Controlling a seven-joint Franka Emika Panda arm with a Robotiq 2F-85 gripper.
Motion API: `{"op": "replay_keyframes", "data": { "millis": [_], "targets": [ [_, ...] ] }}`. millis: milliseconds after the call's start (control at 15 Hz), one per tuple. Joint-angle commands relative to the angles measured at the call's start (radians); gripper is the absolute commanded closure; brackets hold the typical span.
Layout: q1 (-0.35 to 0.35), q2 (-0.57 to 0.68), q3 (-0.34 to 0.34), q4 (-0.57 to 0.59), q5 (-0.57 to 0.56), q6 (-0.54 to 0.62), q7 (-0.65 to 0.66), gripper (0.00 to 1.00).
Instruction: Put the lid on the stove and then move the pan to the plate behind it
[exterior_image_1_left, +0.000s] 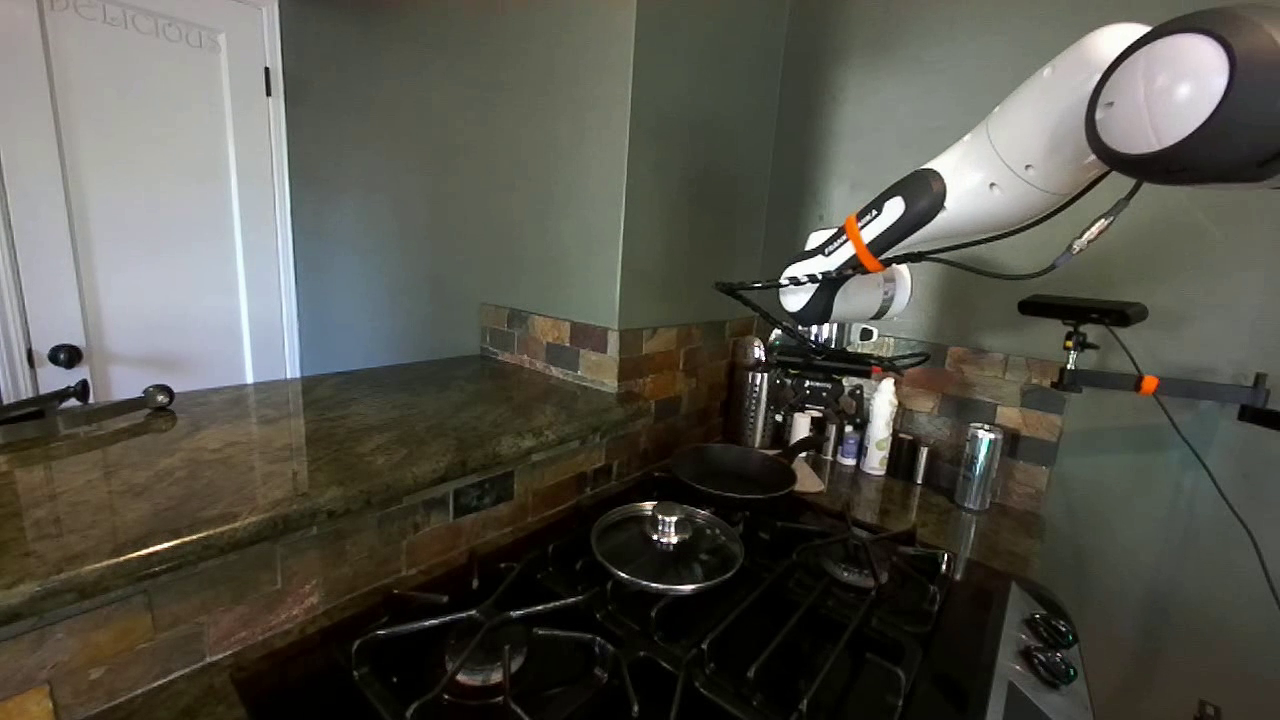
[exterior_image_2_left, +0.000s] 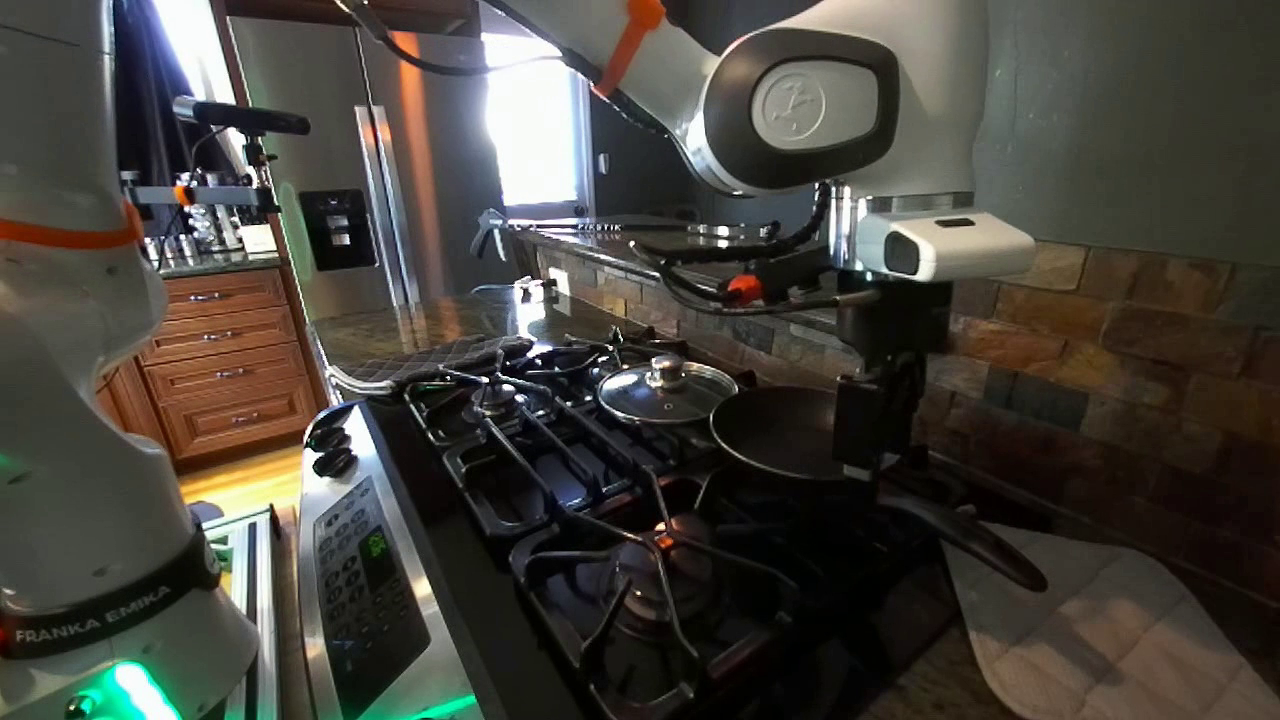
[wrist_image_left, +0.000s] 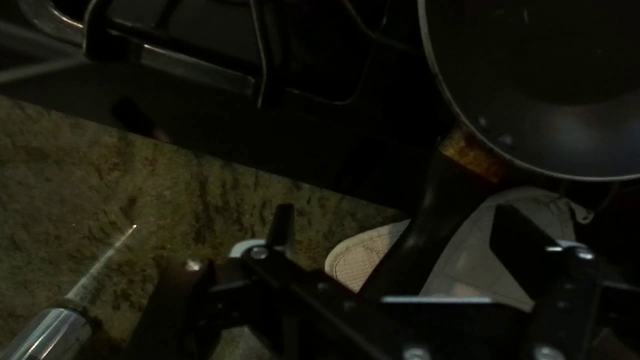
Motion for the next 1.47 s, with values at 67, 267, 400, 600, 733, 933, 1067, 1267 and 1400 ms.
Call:
{"op": "replay_keyframes", "data": {
  "millis": [67,267,400,600,733,933,1067,1267,1400],
  "targets": [
    [0.008,0.089,-0.013,0.091,0.056,-0.004,0.045,0.0],
    [0.015,0.132,-0.011,0.133,0.066,-0.03,0.086,0.0],
    [0.025,0.153,-0.012,0.15,0.058,-0.04,0.115,0.0],
    [0.035,0.178,-0.009,0.173,0.056,-0.072,0.143,0.0],
    [0.039,0.189,-0.007,0.186,0.057,-0.099,0.159,0.0],
    [0.042,0.203,-0.005,0.206,0.059,-0.131,0.18,0.02],
    [0.043,0.212,-0.005,0.217,0.058,-0.142,0.193,0.15],
    [0.04,0.225,-0.004,0.232,0.06,-0.157,0.206,0.47],
    [0.04,0.232,-0.004,0.24,0.059,-0.156,0.219,0.57]
  ]
}}
